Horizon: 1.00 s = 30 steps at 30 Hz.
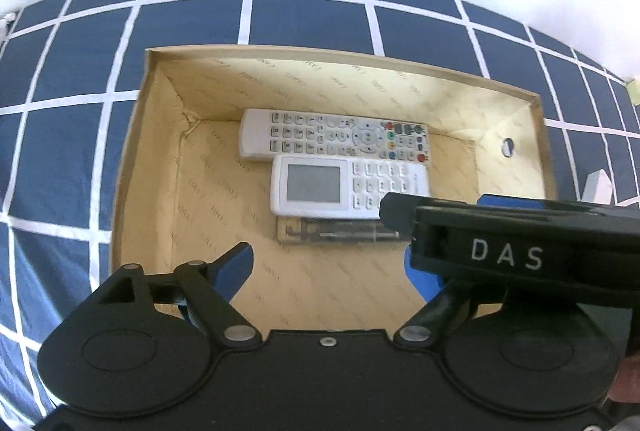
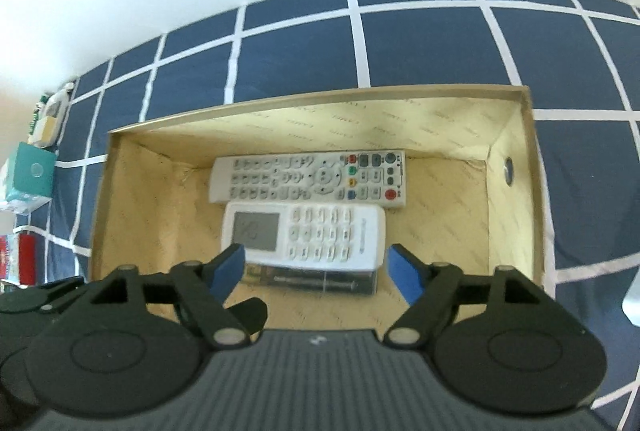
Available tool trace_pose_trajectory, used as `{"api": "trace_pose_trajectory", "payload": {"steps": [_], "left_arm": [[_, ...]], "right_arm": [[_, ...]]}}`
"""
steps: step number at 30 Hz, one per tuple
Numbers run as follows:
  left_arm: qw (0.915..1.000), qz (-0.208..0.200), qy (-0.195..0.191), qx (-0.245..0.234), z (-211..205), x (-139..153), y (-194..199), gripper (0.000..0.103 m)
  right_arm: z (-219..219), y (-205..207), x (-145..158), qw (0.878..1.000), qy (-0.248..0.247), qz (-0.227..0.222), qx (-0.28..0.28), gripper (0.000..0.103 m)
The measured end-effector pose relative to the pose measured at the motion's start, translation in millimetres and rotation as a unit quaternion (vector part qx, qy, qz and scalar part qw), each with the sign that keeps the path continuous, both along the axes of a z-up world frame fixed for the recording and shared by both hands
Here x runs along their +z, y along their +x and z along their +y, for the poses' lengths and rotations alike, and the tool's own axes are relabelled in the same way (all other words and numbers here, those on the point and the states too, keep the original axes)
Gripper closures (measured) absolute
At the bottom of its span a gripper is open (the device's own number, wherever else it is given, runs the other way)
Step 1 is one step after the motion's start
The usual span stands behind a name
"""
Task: Organize objects
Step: 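Lift the right tool out of the box toward the white plug adapter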
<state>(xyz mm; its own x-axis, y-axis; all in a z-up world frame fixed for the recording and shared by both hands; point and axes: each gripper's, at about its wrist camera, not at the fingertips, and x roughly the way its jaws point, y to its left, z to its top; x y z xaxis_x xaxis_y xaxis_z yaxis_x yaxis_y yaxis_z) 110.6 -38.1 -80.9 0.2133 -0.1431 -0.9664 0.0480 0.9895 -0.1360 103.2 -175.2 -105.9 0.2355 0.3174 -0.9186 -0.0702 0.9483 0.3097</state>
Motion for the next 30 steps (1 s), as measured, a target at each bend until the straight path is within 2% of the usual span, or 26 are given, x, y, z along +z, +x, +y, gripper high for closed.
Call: {"api": "trace_pose_trajectory", "payload": {"steps": [8,12,16,23,30], "left_arm": [[0.9995,-0.033,0.004,0.002,-8.5,35.2,-41.8,0.019],[0.9986,-0.051,0.010,-0.004,-16.8,51.3,-65.2,0.009],[0.9981,-0.060,0.010,-0.007,-25.2,62.9,-87.5,0.007],[0.9972,-0.072,0.012,-0.015,-43.4,77.4,-123.8,0.000],[0.9966,-0.077,0.016,-0.027,-65.4,84.3,-149.3,0.000]], "right_arm": [[-19.7,-37.6,33.9,0.999,0.002,-0.030,-0.010,0.012],[-33.4,-59.1,50.9,0.999,0.000,-0.047,-0.021,0.008],[-49.7,-81.9,66.4,0.998,0.001,-0.061,-0.034,0.000],[-76.6,-120.7,88.3,0.995,-0.004,-0.079,-0.052,0.000],[-105.6,-155.1,100.8,0.994,-0.005,-0.087,-0.069,0.000]]}}
